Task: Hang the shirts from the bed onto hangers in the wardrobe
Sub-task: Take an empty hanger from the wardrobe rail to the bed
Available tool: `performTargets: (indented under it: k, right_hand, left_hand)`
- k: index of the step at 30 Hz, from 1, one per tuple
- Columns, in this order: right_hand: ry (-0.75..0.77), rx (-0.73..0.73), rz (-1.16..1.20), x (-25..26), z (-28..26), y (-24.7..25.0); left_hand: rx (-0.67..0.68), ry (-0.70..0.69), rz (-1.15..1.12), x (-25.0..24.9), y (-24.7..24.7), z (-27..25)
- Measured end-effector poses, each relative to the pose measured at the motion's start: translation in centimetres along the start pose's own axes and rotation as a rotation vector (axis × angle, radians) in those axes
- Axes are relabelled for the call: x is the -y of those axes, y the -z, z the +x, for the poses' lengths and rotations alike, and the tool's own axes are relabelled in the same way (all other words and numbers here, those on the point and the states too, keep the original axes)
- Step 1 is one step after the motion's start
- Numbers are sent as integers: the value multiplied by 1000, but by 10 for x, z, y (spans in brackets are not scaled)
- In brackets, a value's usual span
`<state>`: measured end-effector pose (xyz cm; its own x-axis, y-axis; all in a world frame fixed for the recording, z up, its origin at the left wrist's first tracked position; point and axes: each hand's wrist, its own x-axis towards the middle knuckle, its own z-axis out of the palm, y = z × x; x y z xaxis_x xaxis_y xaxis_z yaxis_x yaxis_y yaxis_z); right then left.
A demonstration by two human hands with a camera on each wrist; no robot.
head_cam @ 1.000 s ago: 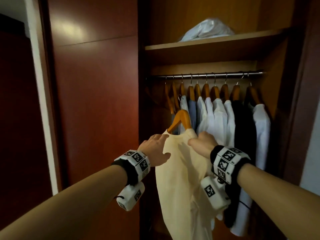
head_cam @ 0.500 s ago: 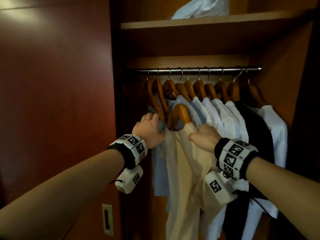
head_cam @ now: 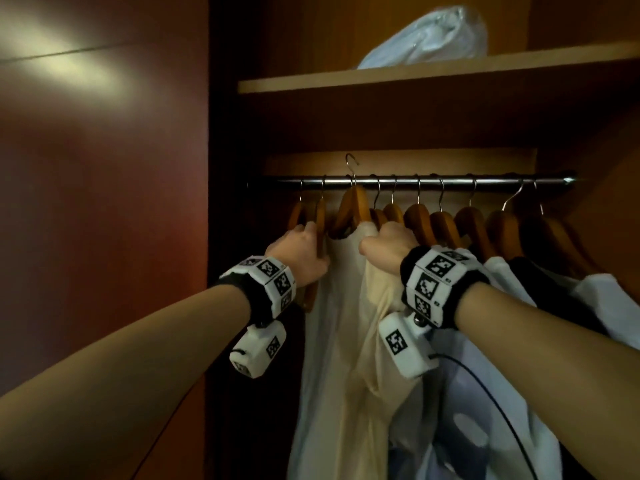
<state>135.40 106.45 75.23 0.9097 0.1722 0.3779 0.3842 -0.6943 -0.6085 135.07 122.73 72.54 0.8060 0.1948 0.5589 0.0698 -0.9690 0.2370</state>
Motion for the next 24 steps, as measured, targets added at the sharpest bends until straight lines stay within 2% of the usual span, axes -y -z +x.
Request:
performTargets:
  k: [6, 11, 17, 21, 24]
  right_hand:
    - [13, 31, -30, 3, 29, -11]
    - [44, 87, -9, 10, 46, -32]
    - [67, 119, -138, 6, 58, -54]
    - [95, 117, -261, 0, 57, -62]
    - [129, 127, -298, -6, 58, -69]
  left_hand:
    - [69, 33, -33, -9, -17, 16]
    - [175, 61, 75, -11, -32, 23]
    - [111, 61, 120, -6, -50, 29]
    - [215, 108, 151, -3, -61, 37]
    - [136, 95, 116, 3, -73, 42]
